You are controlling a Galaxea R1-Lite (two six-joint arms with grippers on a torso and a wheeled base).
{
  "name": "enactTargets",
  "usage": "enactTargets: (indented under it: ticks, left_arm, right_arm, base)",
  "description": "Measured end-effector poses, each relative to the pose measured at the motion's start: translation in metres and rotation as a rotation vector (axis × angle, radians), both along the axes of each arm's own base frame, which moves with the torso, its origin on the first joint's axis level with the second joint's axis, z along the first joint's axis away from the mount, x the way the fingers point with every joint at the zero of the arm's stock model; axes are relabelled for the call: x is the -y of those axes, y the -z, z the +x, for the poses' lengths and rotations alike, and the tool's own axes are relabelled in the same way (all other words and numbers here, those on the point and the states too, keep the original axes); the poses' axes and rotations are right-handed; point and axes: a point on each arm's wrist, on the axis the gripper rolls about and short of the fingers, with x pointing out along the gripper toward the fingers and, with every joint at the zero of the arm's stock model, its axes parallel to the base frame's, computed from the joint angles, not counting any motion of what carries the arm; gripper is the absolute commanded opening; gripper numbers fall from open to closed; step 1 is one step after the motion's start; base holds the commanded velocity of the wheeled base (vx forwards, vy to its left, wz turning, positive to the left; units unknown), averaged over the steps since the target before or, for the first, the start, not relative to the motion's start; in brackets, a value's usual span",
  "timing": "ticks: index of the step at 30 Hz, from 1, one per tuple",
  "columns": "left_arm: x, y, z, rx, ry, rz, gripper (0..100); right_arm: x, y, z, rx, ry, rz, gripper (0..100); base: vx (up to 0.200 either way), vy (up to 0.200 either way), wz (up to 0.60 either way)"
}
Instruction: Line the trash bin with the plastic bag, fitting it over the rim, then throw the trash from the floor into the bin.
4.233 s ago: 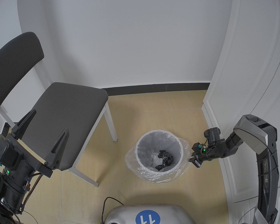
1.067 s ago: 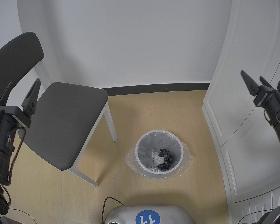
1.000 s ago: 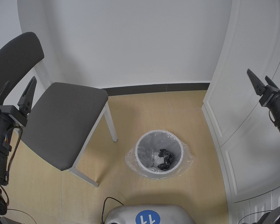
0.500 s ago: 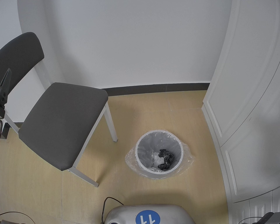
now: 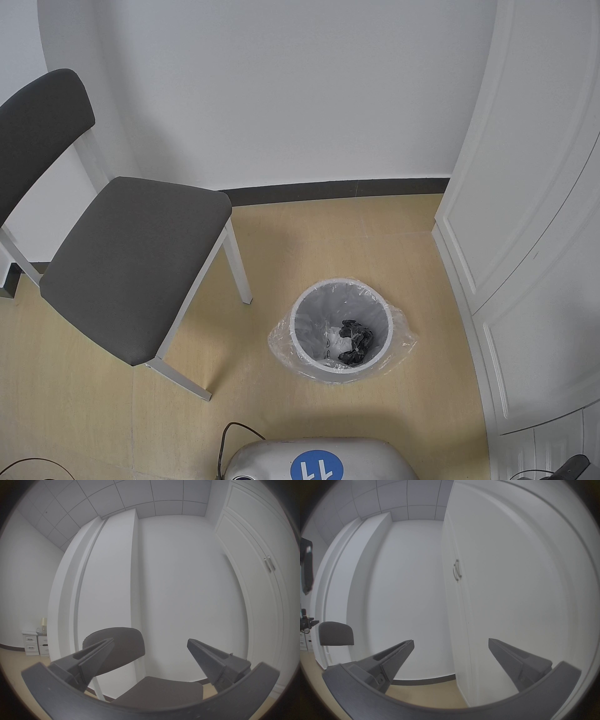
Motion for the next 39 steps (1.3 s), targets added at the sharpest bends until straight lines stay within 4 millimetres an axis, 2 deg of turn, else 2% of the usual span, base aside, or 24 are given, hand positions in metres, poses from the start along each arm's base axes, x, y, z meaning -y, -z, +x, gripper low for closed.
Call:
enactTargets:
  ticks: [6,14,27,31,39]
  left_arm:
    - [-0.007,0.008,-0.025,-0.001,-0.031,0.0,100]
    - [-0.015,0.028,-0.06,0.023,-0.076,-0.011,100]
    - [-0.018,0.088,-0.099,-0.024,-0.124,-0.085,100]
    - [-0.017,0.099,-0.109,-0.002,-0.111,-0.152,100]
    - [-0.015,0.124,-0.109,-0.13,0.0,-0.178,100]
  right_arm:
    - [0.003,0.027,-0.029,0.045,-0.002,0.011,100]
    - [0.0,0.048,-0.049,0.13,-0.012,-0.004,100]
    - [-0.001,0.058,-0.055,0.153,0.014,0.012,100]
    - [-0.001,0.059,-0.054,0.149,0.011,0.029,100]
    - [-0.001,0.061,-0.052,0.124,0.003,0.046,100]
  base:
    - [0.0,0.0,0.0]
    - [0.0,0.0,0.0]
    - [0.0,0.0,0.0]
    - [0.0,0.0,0.0]
    - [0.0,0.0,0.0]
